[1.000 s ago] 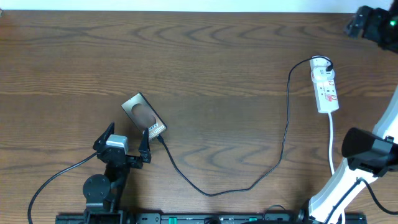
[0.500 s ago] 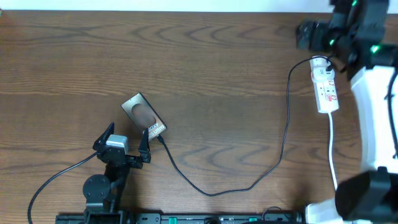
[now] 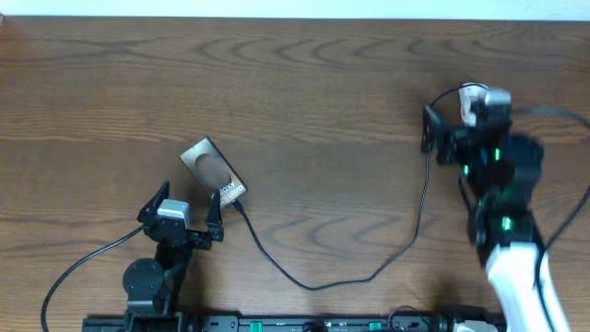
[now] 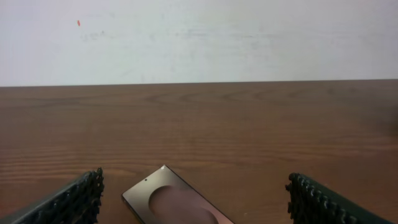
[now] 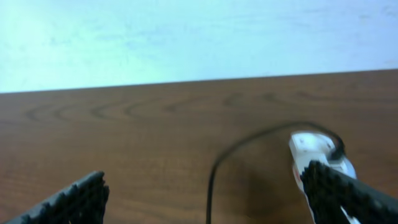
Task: Plug charger to phone and switch on socket
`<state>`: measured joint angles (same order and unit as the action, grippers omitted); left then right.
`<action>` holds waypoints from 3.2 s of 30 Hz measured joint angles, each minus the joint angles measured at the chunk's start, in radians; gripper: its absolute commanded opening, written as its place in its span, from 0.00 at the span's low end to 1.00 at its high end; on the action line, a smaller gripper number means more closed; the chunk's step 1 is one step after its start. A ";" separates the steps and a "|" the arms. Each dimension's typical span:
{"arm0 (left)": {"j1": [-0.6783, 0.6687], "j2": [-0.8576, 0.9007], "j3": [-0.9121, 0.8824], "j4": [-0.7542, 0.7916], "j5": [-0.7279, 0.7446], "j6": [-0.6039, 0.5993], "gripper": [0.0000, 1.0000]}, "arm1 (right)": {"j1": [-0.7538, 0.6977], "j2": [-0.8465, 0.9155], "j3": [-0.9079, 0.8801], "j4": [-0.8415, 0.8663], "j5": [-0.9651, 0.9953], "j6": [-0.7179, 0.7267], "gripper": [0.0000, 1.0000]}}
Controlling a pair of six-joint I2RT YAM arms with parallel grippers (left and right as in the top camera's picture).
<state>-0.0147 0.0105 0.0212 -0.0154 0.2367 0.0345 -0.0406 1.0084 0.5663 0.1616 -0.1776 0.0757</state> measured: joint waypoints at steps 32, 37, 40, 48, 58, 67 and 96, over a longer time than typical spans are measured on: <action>0.000 0.000 0.000 0.000 0.000 0.000 0.92 | 0.084 -0.994 -0.560 -0.228 0.238 -0.151 0.99; 0.000 0.000 0.000 0.000 0.000 0.000 0.93 | 0.084 -0.994 -0.560 -0.228 0.238 -0.169 0.99; 0.000 0.000 0.000 0.000 0.000 0.000 0.92 | 0.084 -0.994 -0.560 -0.228 0.238 -0.172 0.99; 0.000 0.000 0.000 0.000 0.000 0.000 0.93 | 0.084 -0.994 -0.560 -0.228 0.238 -0.175 0.99; 0.000 0.000 0.000 0.000 0.000 0.000 0.93 | 0.084 -0.994 -0.560 -0.228 0.238 -0.175 0.99; 0.000 0.000 0.000 0.000 0.000 0.000 0.92 | 0.084 -0.994 -0.560 -0.228 0.238 -0.175 0.99; 0.000 0.000 0.000 0.000 0.000 0.000 0.92 | 0.084 -0.994 -0.560 -0.228 0.238 -0.175 0.99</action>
<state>-0.0151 0.0101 0.0212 -0.0154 0.2367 0.0345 0.0437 0.0143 0.0067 -0.0666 0.0605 -0.0994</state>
